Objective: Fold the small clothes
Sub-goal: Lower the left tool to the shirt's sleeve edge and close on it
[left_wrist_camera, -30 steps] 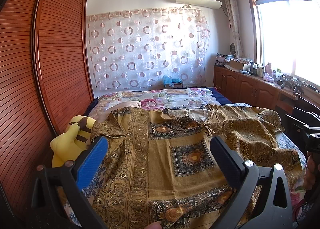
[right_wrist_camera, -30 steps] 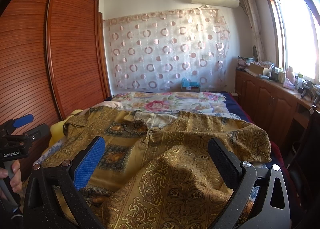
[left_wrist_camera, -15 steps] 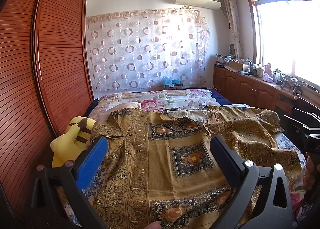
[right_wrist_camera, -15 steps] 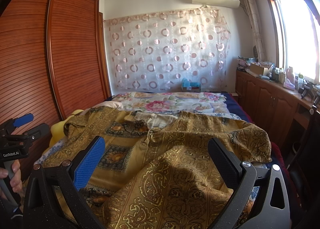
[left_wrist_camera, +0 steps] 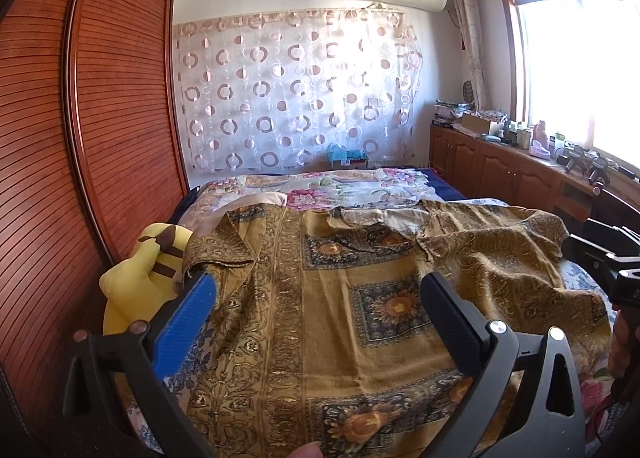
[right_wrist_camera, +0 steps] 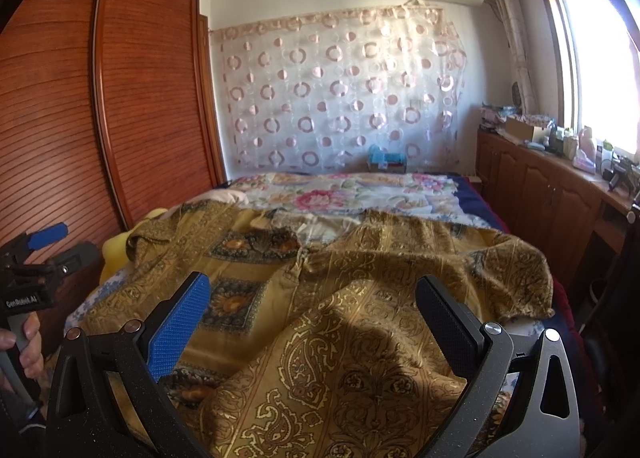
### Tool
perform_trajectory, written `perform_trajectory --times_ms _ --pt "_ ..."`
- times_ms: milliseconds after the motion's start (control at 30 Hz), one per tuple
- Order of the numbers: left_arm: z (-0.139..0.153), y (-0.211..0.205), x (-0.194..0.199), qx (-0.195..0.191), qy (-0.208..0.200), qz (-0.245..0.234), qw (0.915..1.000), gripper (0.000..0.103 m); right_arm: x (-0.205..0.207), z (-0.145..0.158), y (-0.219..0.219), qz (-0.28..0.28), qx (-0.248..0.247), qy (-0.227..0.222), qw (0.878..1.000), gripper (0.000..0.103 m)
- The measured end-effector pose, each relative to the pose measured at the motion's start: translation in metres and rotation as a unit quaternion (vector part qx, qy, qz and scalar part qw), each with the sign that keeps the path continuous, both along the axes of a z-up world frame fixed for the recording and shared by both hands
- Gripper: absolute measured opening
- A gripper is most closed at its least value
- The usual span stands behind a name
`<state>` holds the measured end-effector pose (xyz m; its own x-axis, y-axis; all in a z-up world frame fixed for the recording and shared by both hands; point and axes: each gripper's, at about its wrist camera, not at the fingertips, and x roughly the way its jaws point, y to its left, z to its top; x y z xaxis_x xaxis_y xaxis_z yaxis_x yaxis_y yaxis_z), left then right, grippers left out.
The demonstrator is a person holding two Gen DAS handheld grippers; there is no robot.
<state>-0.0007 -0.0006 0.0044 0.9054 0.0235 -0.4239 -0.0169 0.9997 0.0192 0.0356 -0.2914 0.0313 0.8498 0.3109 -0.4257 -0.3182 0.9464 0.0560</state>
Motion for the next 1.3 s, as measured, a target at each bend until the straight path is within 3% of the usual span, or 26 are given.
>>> perform_trajectory --times_ms 533,1000,1167,1300 --pt "-0.037 0.054 0.042 0.014 0.056 -0.015 0.9982 0.103 0.056 -0.058 0.036 0.027 -0.066 0.090 0.993 0.103" --pt "-0.054 0.125 0.103 0.023 0.126 -0.017 0.9917 0.100 0.107 -0.084 0.077 0.059 -0.073 0.151 0.984 0.103" --pt "-0.060 0.147 0.124 0.031 0.148 -0.014 0.9884 0.090 0.121 -0.098 0.089 0.083 -0.101 0.176 0.976 0.103" --pt "-0.069 0.156 0.142 0.038 0.168 -0.018 0.9848 0.071 0.122 -0.100 0.091 0.097 -0.101 0.175 0.975 0.103"
